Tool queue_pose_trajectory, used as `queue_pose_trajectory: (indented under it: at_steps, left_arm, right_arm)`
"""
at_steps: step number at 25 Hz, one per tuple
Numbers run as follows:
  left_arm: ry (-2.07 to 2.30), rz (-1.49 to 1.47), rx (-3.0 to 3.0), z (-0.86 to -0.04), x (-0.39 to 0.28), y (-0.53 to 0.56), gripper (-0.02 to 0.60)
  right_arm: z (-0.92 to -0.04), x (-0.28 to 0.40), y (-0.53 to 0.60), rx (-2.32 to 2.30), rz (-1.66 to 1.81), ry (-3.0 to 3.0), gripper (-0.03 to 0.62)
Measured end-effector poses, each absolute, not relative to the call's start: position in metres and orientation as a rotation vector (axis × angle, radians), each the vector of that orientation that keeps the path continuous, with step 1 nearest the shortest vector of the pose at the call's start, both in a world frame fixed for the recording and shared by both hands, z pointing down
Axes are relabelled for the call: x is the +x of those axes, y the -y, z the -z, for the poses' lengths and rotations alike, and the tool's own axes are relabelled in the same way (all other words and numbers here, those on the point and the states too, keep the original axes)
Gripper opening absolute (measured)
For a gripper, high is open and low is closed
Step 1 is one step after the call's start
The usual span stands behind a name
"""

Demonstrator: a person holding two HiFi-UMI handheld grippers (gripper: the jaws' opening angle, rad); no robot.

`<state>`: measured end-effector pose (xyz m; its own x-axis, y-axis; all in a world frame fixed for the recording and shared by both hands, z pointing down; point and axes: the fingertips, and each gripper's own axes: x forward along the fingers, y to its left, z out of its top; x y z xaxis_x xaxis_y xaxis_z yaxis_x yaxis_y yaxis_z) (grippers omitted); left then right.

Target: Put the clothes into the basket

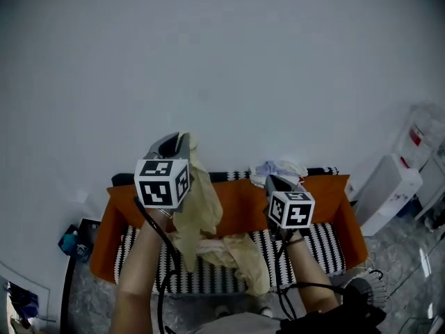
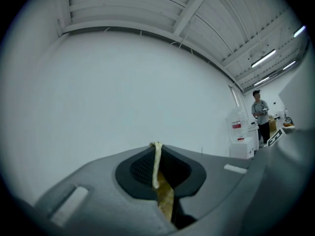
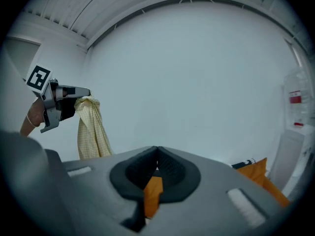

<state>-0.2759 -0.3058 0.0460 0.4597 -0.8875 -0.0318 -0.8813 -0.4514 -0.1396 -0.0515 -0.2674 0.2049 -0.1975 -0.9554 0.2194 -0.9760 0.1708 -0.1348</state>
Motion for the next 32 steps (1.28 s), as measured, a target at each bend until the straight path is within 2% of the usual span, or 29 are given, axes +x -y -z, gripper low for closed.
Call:
queue_pose_trajectory:
  at_steps: [12,32]
  left_arm:
    - [-1.207,0.004,-2.776,-0.043,-0.128,0.312,0.014]
    - [-0.744,-0.073,-2.869,-0.008,0.124,0.183,0.014]
  right_arm:
    - [-0.219,0.085,0.208,2.281,-0.439,2.022,0.003]
    - [-0.198,0.294,0.022,2.634,-0.390,1.661,0.003]
